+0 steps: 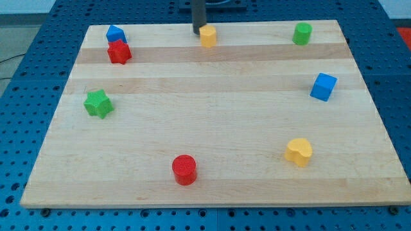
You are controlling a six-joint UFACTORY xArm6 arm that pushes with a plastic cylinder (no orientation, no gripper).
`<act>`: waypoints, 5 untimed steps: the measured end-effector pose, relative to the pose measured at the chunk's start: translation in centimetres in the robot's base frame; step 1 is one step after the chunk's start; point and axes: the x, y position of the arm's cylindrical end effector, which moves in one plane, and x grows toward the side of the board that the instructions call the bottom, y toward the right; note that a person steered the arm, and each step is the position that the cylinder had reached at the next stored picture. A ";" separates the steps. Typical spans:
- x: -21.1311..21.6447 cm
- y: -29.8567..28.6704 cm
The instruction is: Move the yellow hexagon parallel left to the green circle
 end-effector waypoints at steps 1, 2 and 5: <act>1.9 2.9; 5.3 2.9; 3.6 -5.1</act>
